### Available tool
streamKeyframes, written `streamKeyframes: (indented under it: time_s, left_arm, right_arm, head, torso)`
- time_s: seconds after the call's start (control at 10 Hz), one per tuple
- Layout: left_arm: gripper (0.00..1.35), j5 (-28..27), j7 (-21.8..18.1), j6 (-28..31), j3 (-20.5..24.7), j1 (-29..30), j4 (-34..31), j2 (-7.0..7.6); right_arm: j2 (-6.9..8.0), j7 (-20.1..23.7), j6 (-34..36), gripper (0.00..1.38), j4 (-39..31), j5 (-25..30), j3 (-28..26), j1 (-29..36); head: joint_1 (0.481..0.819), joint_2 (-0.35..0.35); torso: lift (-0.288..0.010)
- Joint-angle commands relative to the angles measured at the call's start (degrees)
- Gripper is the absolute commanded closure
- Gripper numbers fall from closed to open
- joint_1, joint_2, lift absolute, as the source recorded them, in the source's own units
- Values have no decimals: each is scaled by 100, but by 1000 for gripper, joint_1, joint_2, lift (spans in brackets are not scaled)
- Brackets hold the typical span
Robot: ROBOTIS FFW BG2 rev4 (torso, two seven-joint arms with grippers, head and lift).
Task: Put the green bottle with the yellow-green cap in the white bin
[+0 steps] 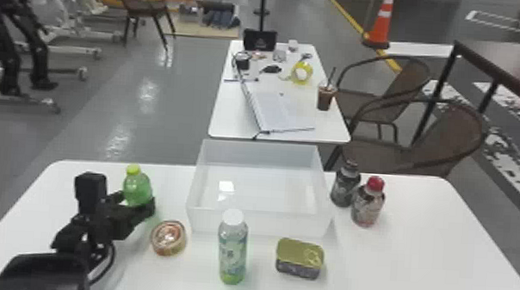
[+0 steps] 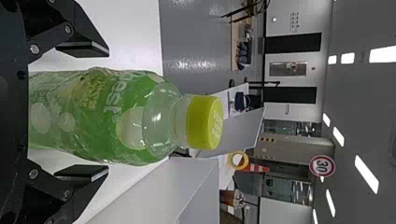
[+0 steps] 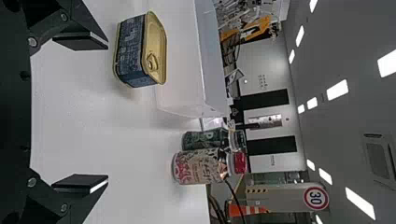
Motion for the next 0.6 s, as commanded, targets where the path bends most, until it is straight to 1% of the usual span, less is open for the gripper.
streamKeyframes:
  time_s: [0.0,0.1,0.2,0.3,0.4,0.5]
  left_arm:
    - [711,-117,98,-78,26,17,27,4]
    - [731,-117,142,-78,26,25,18,4]
    - [763,-134,169,-192,17,34,18,-5]
    - [765,-196,169,-324,8,43,-52,-14]
    - [765,-275,169,-227,-36,210,-483,-22]
    - [765,-539,195,-78,-18,377,-1045,-84]
  right_arm:
    - [0,3,0,269,0,-8,0,0]
    - [0,3,0,271,0,-8,0,0]
    - [0,3,0,271,0,-8,0,9]
    - [0,12,0,271,0,-17,0,0]
    - [0,12,0,271,8,-17,0,0]
    - [0,12,0,271,8,-17,0,0]
  head:
    - [549,0]
    - [549,0]
    - [549,0]
    - [549,0]
    - [549,0]
    - [549,0]
  torso:
    - [-100]
    - [-100]
    - [-100]
    - [-100]
    - [-100]
    - [-100]
